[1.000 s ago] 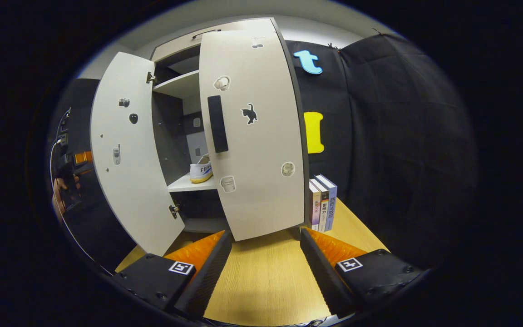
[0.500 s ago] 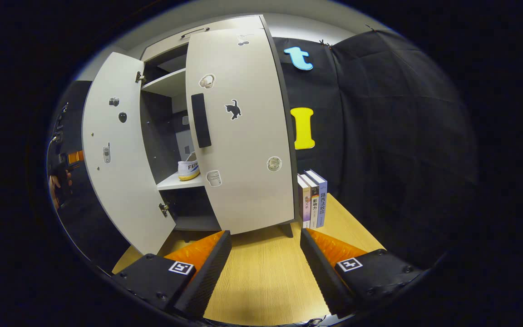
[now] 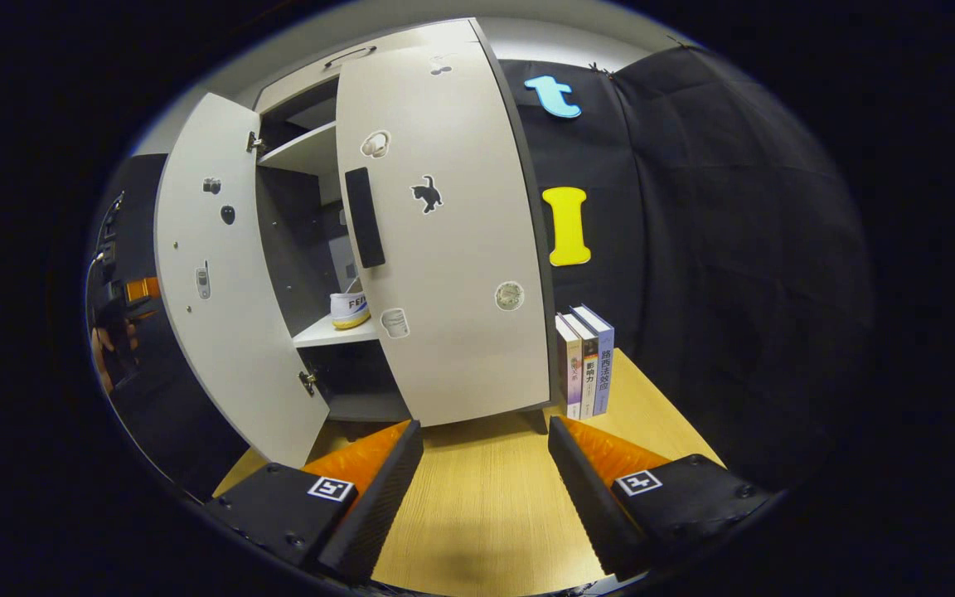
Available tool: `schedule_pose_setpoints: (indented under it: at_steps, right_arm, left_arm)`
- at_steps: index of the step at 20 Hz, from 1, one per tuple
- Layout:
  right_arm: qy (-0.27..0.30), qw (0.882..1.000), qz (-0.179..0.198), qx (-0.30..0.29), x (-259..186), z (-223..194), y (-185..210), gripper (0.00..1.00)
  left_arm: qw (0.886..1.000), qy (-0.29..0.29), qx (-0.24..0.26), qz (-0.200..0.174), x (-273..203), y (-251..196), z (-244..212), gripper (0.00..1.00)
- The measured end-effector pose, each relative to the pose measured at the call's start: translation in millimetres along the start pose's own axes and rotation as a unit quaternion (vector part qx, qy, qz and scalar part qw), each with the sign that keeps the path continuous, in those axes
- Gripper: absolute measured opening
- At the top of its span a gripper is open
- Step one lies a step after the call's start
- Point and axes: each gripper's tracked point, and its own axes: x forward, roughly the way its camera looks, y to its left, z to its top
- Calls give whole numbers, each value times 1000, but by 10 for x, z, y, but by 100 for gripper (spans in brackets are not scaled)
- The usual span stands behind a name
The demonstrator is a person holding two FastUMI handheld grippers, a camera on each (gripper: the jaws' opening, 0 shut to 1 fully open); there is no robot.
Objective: Grab one shoe with the right hand and put it into the shoe cabinet, grab the other shoe with the left hand and put it into the shoe cabinet; then close the right door with the right hand and the left door with the left hand.
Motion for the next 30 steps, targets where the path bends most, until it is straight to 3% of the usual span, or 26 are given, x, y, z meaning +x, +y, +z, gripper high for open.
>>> schedule_pose_setpoints:
  at_steps: [9, 15, 19, 24, 30]
  right_arm:
    - [-3, 1000, 14, 9, 257, 189, -340, 98]
    - [-7, 1000, 9, 19, 343, 258, -582, 98]
    - [-10, 1000, -2, 25, 359, 281, -756, 98]
    - [-4, 1000, -8, 29, 350, 213, -806, 98]
    - [-18, 1000, 7, 12, 357, 280, -571, 98]
  left_arm:
    - [1000, 11, 0, -10, 163, -540, -78, 92]
    - [999, 16, 2, -31, 440, -1128, -166, 94]
    - [998, 17, 53, -31, 582, -1488, -234, 94]
    - [994, 2, 109, -8, 447, -1722, -400, 93]
    - [998, 6, 68, -9, -29, -1850, -693, 94]
